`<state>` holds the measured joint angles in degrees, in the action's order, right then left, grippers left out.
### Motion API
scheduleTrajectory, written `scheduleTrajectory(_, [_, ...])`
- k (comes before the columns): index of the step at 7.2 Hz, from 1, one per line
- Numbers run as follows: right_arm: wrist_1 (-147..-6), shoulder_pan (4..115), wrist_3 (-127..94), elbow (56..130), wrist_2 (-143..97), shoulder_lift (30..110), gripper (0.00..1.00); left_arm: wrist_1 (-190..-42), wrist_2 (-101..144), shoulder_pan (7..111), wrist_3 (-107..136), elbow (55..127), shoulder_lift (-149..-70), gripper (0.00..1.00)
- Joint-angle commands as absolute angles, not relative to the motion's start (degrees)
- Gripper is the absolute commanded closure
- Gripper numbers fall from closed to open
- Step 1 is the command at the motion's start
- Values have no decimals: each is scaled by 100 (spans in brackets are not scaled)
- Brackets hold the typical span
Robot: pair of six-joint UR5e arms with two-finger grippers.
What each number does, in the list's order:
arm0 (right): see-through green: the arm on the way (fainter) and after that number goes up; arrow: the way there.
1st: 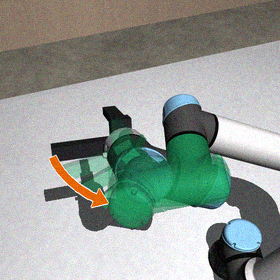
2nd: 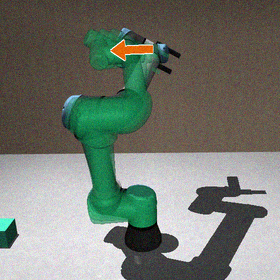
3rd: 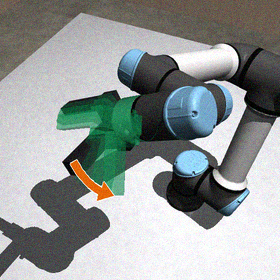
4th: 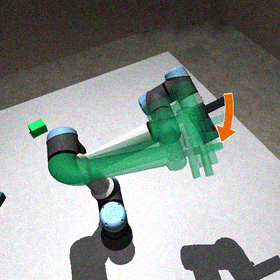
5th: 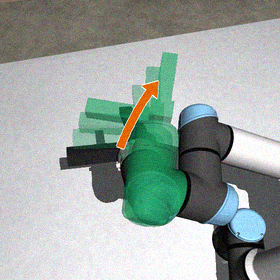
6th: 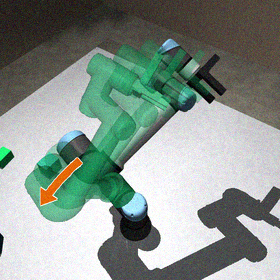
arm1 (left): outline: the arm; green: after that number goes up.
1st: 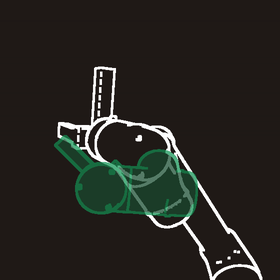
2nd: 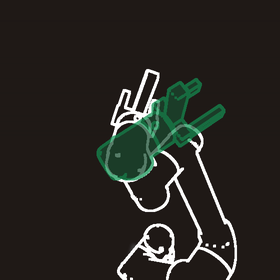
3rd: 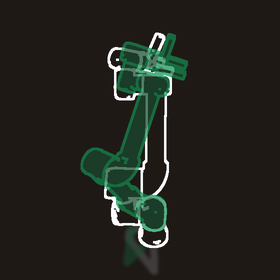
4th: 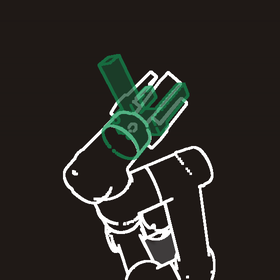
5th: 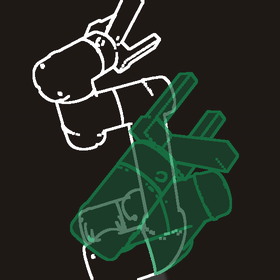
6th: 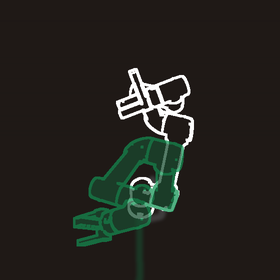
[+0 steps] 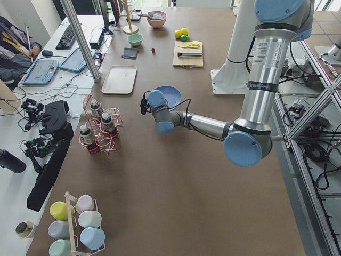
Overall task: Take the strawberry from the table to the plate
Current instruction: 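Hook the light blue plate with the left gripper and drag it toward the table center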
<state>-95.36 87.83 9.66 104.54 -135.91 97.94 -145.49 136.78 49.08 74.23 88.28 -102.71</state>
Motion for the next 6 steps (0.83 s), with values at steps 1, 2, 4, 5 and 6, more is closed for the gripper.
scheduleTrajectory(1, [-9527, 8745, 958, 10441, -13588, 9782, 0, -13595, 12854, 4221, 8216, 8876, -11341, 100])
scheduleTrajectory(2, [-9527, 8728, 958, 10441, -13597, 9782, 0, -12848, 12571, 3993, 8340, 8877, -11851, 100])
scheduleTrajectory(4, [-9536, 8719, 958, 10441, -13605, 9774, 0, -12674, 11851, 3439, 8350, 8798, -12101, 100])
scheduleTrajectory(5, [-9536, 8719, 967, 10433, -13597, 9773, 0, -12683, 11822, 3410, 8350, 8693, -12146, 100])
scheduleTrajectory(6, [-9536, 8710, 967, 10433, -13597, 9773, 0, -12691, 11821, 3358, 8411, 8666, -12155, 100])
